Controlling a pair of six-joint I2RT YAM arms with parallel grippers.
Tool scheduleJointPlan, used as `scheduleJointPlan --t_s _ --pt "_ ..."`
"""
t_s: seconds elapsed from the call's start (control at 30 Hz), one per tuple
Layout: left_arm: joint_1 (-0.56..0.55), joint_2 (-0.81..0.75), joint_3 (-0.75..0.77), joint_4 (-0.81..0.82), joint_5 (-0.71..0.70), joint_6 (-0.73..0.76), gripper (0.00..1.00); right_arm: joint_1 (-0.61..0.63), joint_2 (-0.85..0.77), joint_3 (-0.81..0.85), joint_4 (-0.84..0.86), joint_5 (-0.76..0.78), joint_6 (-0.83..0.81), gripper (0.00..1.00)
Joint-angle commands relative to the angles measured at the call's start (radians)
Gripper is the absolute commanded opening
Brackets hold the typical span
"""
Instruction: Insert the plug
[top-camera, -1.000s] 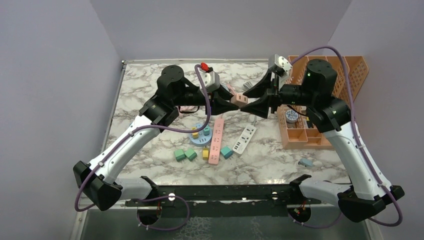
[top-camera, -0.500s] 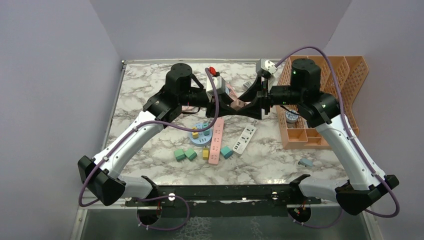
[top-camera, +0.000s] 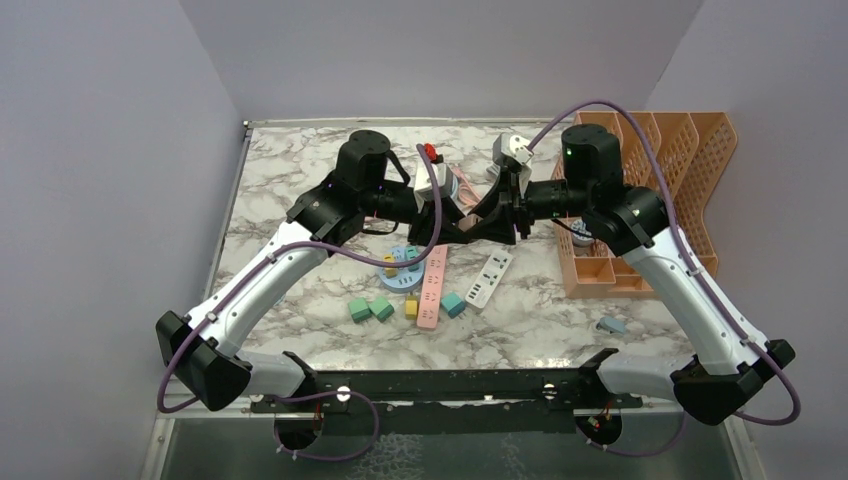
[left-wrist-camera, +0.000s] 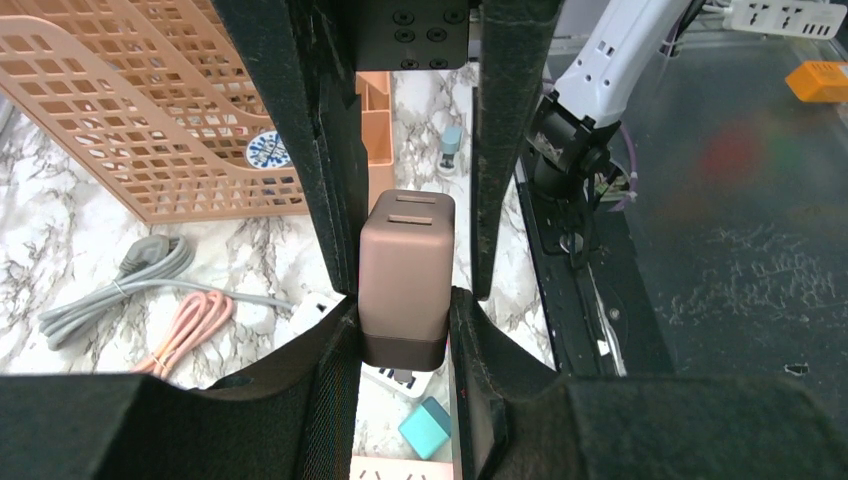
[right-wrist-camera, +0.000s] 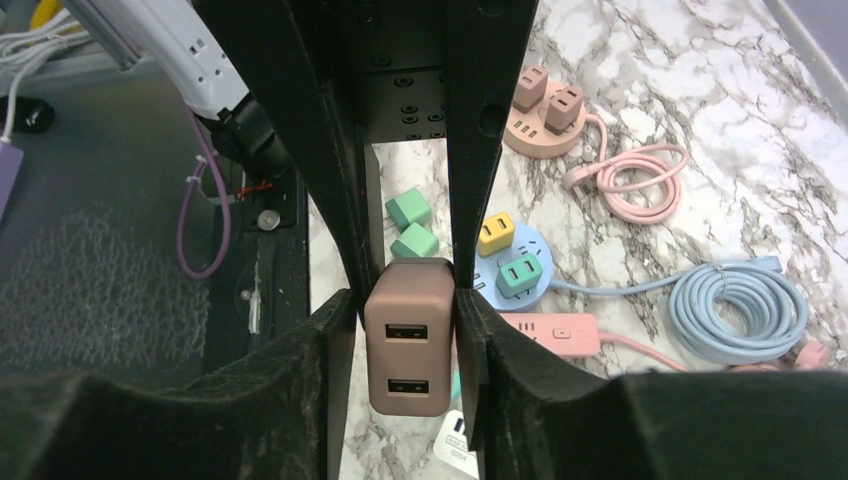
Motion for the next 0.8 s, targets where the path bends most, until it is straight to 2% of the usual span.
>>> scheduleJointPlan --t_s 0.0,0.2,0.3,0.37,0.5,0.53,0.63,0.7,0.77 --pt "0.005 -0.006 0.044 -0.016 0.026 0.050 0.00 0.018 -0.002 0.004 -0.035 0.023 -0.019 0.35" --pt "0.004 -0.012 0.045 -0.023 0.030 0.056 0.00 0.026 0.002 -0.005 -0.060 0.071 -0.019 0.43" --pt "0.005 -0.016 0.042 -0.030 0.026 0.065 0.00 0.029 -0.004 -0.015 -0.065 0.083 -0.024 0.41" --pt "0.005 -0.016 0.041 -0.036 0.026 0.067 0.00 0.030 -0.006 -0.019 -0.065 0.083 -0.025 0.35" --pt "0.004 -0.022 0.040 -0.038 -0.001 0.065 0.03 0.032 -0.009 -0.017 -0.046 0.103 -0.014 0.07" --pt "0.005 -0.025 0.036 -0.038 -0.025 0.058 0.12 0.032 -0.009 -0.014 -0.043 0.111 -0.011 0.02" --pt "0.003 -0.043 0.023 -0.035 -0.122 0.034 0.50 0.032 -0.019 -0.017 -0.010 0.142 0.012 0.01" --pt "0.004 -0.055 0.010 -0.017 -0.208 0.003 0.65 0.032 -0.023 -0.027 0.023 0.194 0.045 0.01" --pt "0.005 -0.075 -0.017 0.014 -0.296 -0.010 0.71 0.032 -0.022 -0.038 0.059 0.261 0.100 0.01"
